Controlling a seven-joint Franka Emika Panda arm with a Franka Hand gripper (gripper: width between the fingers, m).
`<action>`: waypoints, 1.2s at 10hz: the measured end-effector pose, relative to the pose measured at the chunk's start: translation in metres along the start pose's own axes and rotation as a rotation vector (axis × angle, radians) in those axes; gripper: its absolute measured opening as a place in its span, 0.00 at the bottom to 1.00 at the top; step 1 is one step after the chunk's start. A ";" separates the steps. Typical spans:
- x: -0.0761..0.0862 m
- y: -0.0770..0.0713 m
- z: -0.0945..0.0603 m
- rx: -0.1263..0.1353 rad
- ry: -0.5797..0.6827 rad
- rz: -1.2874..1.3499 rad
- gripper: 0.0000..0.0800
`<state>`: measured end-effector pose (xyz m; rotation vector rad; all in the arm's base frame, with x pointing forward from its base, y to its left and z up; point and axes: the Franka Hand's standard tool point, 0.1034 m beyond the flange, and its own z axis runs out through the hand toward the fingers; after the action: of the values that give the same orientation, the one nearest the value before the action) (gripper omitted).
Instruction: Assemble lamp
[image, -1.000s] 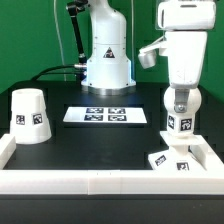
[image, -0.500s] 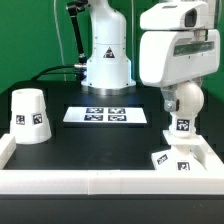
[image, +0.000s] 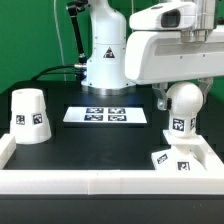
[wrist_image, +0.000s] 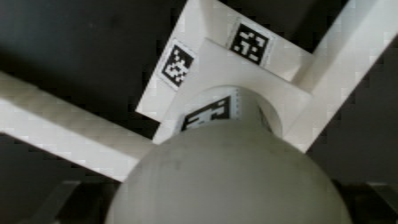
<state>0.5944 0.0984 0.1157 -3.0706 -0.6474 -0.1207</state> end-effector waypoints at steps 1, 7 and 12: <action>0.000 0.000 0.000 0.000 0.000 0.060 0.72; -0.005 0.000 0.000 -0.009 -0.031 0.719 0.72; -0.006 -0.002 0.000 0.005 -0.044 1.042 0.72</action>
Offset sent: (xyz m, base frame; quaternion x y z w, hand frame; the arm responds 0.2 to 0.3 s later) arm -0.0083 -0.0016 0.0024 -0.0277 -0.0082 0.2896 0.9567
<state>0.5879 0.0974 0.1149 -2.9551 0.9554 -0.0375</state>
